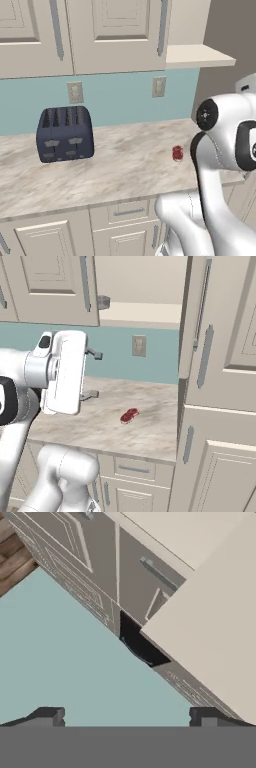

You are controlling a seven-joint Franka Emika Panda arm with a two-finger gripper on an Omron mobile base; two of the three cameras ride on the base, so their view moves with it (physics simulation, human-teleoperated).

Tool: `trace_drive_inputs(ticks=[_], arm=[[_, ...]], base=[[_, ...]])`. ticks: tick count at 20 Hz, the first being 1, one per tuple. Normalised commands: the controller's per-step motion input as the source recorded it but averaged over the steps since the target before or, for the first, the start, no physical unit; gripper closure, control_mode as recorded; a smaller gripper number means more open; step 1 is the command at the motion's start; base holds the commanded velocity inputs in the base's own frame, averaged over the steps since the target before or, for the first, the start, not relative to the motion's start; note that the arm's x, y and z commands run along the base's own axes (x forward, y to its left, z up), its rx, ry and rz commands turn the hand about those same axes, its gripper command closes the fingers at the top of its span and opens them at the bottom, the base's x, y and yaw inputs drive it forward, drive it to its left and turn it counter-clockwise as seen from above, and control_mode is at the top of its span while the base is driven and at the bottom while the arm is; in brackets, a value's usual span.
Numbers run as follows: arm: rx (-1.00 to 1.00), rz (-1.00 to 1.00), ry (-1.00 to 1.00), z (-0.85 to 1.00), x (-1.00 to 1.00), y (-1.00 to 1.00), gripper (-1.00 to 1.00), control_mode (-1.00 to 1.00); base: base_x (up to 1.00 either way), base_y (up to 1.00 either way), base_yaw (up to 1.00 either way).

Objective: Retrieve the tupperware from the cabinet, then place the raw meat into the tupperware to avoid contamination.

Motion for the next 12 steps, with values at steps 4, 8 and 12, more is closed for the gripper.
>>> trace_drive_inputs(ticks=[4,8,12], arm=[[0.18,0.0,-0.19,0.02,0.17,0.42,-1.0,-1.0],[0.16,0.01,-0.21,-0.02,0.19,0.36,-1.0,-1.0],[0.17,0.0,-0.22,-0.09,0.13,0.32,-1.0,-1.0]], base=[[0.0,0.0,0.0],[0.0,0.0,0.0],[0.0,0.0,0.0]])
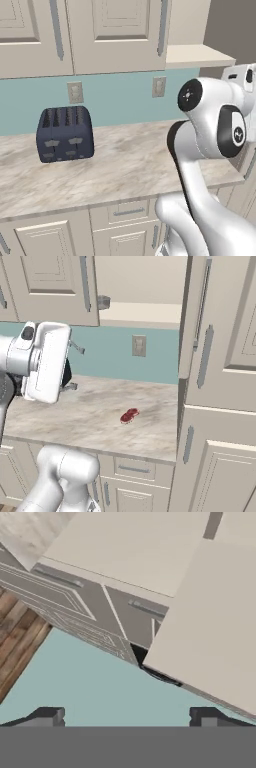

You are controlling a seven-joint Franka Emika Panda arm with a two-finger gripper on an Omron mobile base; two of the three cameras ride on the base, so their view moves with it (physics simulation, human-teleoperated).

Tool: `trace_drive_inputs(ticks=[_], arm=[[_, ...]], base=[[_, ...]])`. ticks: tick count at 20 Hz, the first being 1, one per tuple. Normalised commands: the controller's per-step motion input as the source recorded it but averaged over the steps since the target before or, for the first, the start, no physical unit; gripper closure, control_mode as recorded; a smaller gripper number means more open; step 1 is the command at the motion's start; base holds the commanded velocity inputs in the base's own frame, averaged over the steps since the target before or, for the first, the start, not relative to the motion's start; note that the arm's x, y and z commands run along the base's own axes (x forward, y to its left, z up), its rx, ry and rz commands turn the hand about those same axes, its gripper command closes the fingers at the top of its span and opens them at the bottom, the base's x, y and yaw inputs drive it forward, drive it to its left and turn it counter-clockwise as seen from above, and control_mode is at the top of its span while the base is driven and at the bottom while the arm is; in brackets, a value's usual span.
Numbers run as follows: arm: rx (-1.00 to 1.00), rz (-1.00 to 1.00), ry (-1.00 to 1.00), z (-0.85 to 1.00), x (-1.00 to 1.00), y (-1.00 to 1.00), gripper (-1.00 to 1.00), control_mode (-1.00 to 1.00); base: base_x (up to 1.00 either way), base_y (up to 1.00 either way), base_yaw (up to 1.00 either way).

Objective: Retrieve the tupperware from the cabinet, then place the raw meat into the tupperware to avoid contamination.

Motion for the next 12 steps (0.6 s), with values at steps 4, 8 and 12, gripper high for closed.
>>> trace_drive_inputs(ticks=[4,8,12], arm=[[0.17,0.0,-0.23,-0.1,0.01,0.21,-1.0,-1.0],[0.15,0.0,-0.22,-0.14,-0.06,0.09,-1.0,-1.0],[0.12,0.0,-0.22,-0.2,-0.16,0.06,-1.0,-1.0]], base=[[0.0,0.0,0.0],[0.0,0.0,0.0],[0.0,0.0,0.0]])
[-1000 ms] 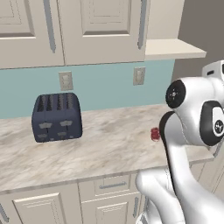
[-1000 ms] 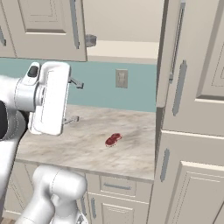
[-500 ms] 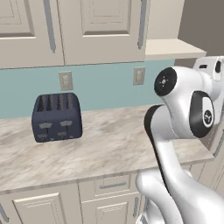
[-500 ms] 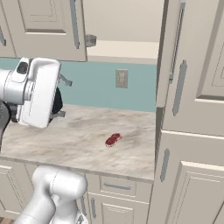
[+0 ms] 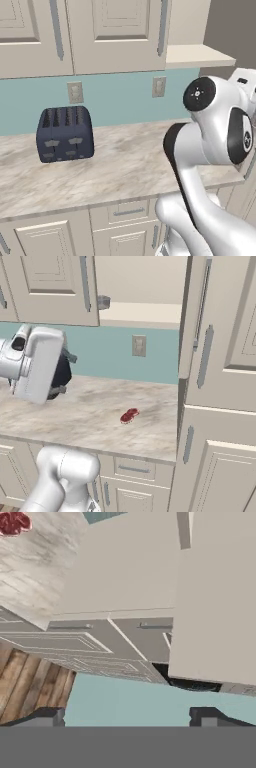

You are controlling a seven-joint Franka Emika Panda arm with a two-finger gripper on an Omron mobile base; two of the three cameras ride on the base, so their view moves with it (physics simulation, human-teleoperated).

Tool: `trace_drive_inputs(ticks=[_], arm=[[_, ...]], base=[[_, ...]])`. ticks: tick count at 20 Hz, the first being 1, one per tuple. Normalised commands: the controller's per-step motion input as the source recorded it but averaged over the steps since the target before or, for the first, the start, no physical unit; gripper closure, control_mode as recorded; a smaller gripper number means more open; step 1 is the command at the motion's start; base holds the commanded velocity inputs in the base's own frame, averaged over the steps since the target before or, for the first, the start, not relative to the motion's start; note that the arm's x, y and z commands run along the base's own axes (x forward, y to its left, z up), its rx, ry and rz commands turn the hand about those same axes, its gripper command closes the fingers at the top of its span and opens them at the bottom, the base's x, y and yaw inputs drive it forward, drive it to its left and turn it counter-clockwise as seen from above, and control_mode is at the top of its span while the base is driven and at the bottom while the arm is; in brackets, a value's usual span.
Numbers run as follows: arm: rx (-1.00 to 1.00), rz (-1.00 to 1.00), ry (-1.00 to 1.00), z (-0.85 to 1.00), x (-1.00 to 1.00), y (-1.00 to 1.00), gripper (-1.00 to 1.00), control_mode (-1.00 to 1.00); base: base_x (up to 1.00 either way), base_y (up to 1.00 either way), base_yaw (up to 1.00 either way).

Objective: Retrieve the tupperware from the cabinet, then place the raw meat into the tupperware to avoid contamination.

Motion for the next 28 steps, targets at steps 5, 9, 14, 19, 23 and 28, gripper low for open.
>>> trace_drive_inputs(ticks=[5,9,14,19,23,28], arm=[[0.13,0.01,-0.18,-0.35,-0.11,0.08,-1.0,-1.0],[0.2,0.04,-0.1,-0.44,-0.01,0.13,-1.0,-1.0],[0.23,0.09,-0.05,-0.46,0.06,0.15,-1.0,-1.0],[0.25,0.13,-0.11,-0.24,0.02,0.08,-1.0,-1.0],[0.25,0.16,-0.16,-0.11,0.0,0.0,-1.0,-1.0],[0.25,0.16,-0.2,-0.02,0.0,0.03,-1.0,-1.0]], base=[[0.0,0.0,0.0],[0.0,0.0,0.0],[0.0,0.0,0.0],[0.0,0.0,0.0],[0.0,0.0,0.0],[0.0,0.0,0.0]])
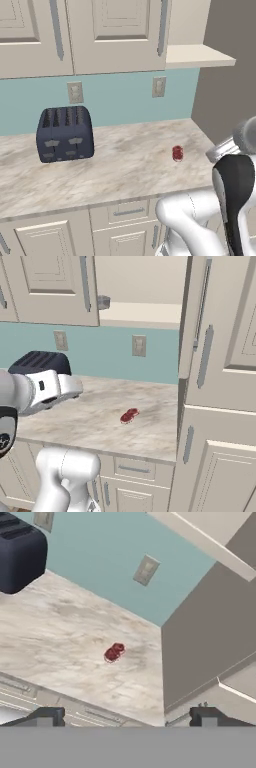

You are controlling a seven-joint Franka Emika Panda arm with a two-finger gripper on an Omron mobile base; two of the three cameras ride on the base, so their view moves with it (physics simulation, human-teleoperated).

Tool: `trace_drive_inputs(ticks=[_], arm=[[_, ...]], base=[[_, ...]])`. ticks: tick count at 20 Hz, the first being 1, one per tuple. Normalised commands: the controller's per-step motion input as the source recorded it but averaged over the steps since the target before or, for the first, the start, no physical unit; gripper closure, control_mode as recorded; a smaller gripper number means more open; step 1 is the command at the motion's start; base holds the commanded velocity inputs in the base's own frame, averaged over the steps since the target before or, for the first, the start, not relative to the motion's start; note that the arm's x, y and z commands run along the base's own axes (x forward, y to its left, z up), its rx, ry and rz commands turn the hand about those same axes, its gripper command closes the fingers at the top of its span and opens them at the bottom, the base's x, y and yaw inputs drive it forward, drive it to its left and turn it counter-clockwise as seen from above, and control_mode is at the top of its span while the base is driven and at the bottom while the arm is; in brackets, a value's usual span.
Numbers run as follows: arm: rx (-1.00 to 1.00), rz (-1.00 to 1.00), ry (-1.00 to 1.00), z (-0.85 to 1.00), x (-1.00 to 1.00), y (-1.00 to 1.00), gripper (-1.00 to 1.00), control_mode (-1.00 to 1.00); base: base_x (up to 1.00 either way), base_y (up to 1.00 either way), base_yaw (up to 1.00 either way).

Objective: Retrieve the tupperware from the cabinet, then place the raw meat into the tupperware to avoid contamination.

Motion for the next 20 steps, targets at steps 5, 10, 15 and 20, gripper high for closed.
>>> trace_drive_inputs(ticks=[5,10,15,20], arm=[[0.26,0.12,-0.21,0.0,0.02,0.1,-1.0,-1.0],[0.25,0.1,-0.2,0.0,0.15,0.24,-1.0,-1.0],[0.21,0.07,-0.22,0.0,0.24,0.35,-1.0,-1.0],[0.13,0.01,-0.27,0.0,0.22,0.37,-1.0,-1.0]], base=[[0.0,0.0,0.0],[0.0,0.0,0.0],[0.0,0.0,0.0],[0.0,0.0,0.0]])
